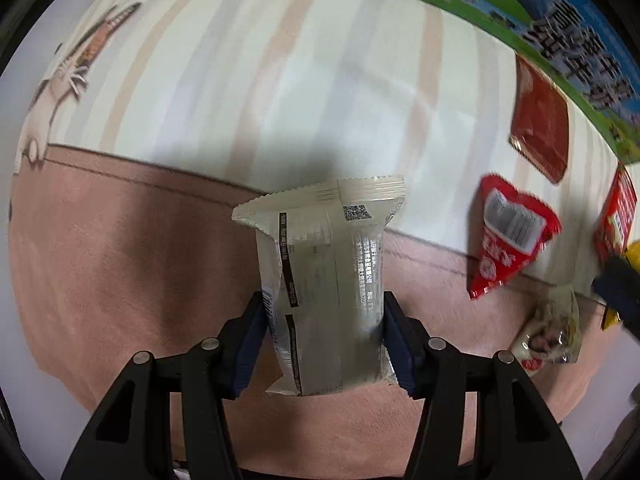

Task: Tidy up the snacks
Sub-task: 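Grasp the white packet with the left gripper while the right grasps the brown packet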

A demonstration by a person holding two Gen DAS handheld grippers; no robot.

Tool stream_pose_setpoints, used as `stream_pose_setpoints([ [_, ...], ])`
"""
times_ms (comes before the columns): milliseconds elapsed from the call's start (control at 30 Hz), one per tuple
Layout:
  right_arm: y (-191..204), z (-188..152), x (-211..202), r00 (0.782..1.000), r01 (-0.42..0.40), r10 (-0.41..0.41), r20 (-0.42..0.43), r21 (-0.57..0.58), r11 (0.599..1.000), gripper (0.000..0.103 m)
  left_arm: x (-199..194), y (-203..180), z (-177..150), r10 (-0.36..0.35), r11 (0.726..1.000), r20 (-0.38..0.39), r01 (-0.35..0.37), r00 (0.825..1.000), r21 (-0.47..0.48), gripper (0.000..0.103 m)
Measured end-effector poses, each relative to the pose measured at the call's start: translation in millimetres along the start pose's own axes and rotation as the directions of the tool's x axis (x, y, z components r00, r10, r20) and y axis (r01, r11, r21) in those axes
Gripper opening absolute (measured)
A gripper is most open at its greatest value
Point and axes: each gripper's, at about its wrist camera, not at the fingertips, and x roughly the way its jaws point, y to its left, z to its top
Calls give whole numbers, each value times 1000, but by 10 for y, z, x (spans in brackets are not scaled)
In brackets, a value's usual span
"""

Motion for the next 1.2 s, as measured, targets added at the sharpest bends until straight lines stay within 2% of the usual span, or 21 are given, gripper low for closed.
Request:
stream_pose_setpoints([
  [233, 466, 538, 355, 992, 89, -87, 95, -13, 996, 77, -82, 55, 255, 50, 999, 44, -49, 998, -17, 53],
  [300, 571, 624, 494, 990, 113, -111, 92, -16, 993, 77, -92, 38, 352, 71, 997, 54, -71, 996, -7, 53],
  [367, 655, 664, 605, 981, 181, -177, 85, -47, 982, 75, -107, 34, 377, 80, 997, 59, -80, 995, -3, 53],
  [400, 691, 651, 644, 972, 225, -218, 85, -75, 972, 71, -111, 29, 392, 82, 997, 60, -82, 995, 0, 53],
  [433, 722, 625, 660, 967, 245, -236, 93, -106, 964, 62, -114, 34, 403, 83, 997, 60, -83, 995, 2, 53],
  [467, 746, 603, 671, 965, 255, -244, 94, -130, 958, 61, -113, 32, 408, 83, 996, 59, -84, 995, 6, 53],
  [567, 738, 447, 662, 965, 263, -256, 62, -210, 942, 60, -104, 8, 332, 84, 996, 63, -86, 994, 24, 53],
  [600, 699, 356, 649, 966, 258, -255, 45, -232, 938, 60, -128, -92, 408, 82, 996, 58, -84, 995, 31, 53],
  [700, 531, 36, 610, 967, 239, -256, -20, -286, 928, 60, -130, -147, 300, 65, 996, 43, -67, 997, 52, 53],
  [867, 312, -296, 551, 969, 212, -237, -66, -266, 940, 61, -55, -334, 62, 52, 992, 32, -55, 998, 112, 55],
  [967, 250, -283, 546, 976, 195, -211, -58, -213, 957, 63, 65, -414, 38, 58, 991, 14, -59, 998, 119, 61],
  [1133, 367, -292, 654, 966, 240, -257, -40, -243, 940, 62, 63, -403, 31, 48, 993, 16, -50, 999, 105, 58],
  [1200, 388, -298, 638, 969, 230, -245, -30, -243, 942, 60, -54, -369, 25, 48, 992, 26, -51, 999, 115, 57],
])
